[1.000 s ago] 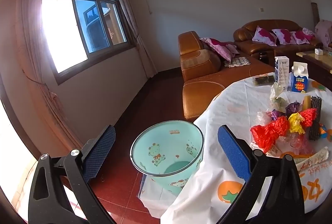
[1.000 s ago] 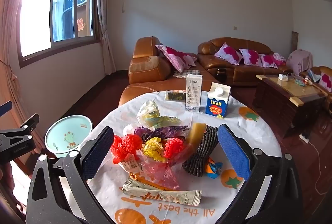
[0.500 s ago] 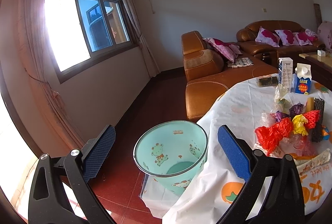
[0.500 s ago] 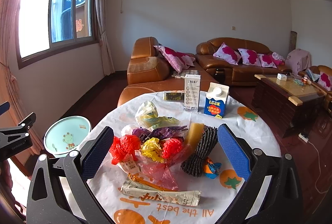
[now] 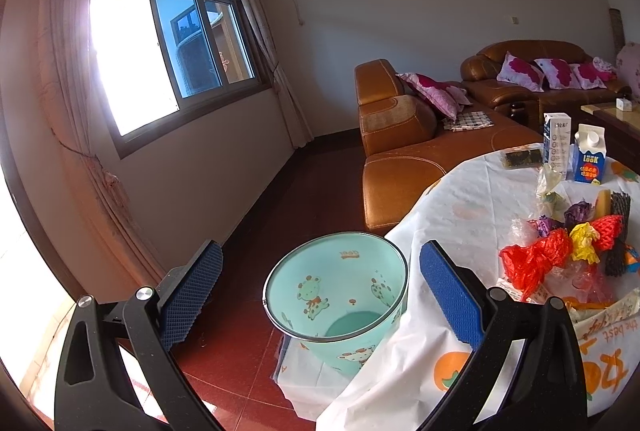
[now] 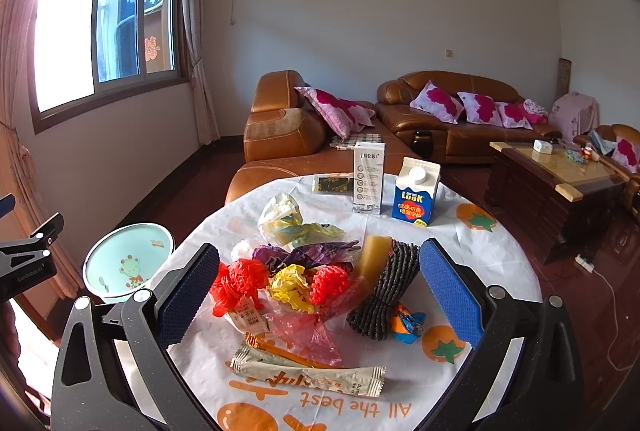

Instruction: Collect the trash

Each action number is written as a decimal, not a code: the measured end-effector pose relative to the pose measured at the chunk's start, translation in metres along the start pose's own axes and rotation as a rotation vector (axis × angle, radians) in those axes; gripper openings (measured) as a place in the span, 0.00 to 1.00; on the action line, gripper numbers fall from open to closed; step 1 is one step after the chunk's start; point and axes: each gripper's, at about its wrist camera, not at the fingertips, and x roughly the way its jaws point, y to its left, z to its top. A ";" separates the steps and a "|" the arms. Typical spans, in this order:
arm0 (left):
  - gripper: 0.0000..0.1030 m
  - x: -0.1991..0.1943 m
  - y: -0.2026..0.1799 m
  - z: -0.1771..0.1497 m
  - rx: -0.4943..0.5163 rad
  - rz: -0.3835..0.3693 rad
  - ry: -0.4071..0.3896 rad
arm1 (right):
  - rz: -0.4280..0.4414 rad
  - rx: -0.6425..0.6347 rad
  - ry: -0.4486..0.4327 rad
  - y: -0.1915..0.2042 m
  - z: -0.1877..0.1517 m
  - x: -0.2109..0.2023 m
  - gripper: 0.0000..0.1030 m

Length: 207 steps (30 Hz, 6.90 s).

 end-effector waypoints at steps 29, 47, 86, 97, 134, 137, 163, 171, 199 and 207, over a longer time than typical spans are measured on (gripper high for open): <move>0.94 0.002 0.002 0.001 -0.006 0.009 -0.001 | 0.009 0.001 -0.001 0.001 -0.003 0.003 0.95; 0.94 0.006 0.002 -0.003 -0.003 0.010 0.009 | 0.009 0.003 -0.001 0.001 -0.003 0.002 0.95; 0.51 0.086 -0.184 -0.043 0.215 -0.343 0.151 | -0.146 0.103 0.119 -0.107 -0.086 0.068 0.95; 0.00 0.072 -0.168 -0.035 0.181 -0.468 0.148 | -0.152 0.106 0.123 -0.106 -0.087 0.068 0.95; 0.01 0.076 -0.140 -0.028 0.072 -0.562 0.144 | -0.179 0.124 0.134 -0.118 -0.075 0.062 0.95; 0.01 0.062 -0.120 -0.032 0.058 -0.513 0.137 | -0.166 0.119 0.145 -0.112 -0.076 0.056 0.95; 0.00 0.041 -0.068 -0.046 -0.006 -0.421 0.125 | 0.119 0.098 0.370 -0.047 -0.119 0.066 0.12; 0.01 0.039 -0.061 -0.041 -0.018 -0.414 0.116 | 0.204 0.091 0.338 -0.039 -0.111 0.054 0.01; 0.01 0.075 0.007 -0.033 -0.012 -0.068 0.123 | 0.367 -0.017 0.122 0.020 -0.034 0.059 0.01; 0.01 0.096 0.026 -0.041 0.025 0.065 0.142 | 0.416 -0.070 0.132 0.054 -0.013 0.088 0.01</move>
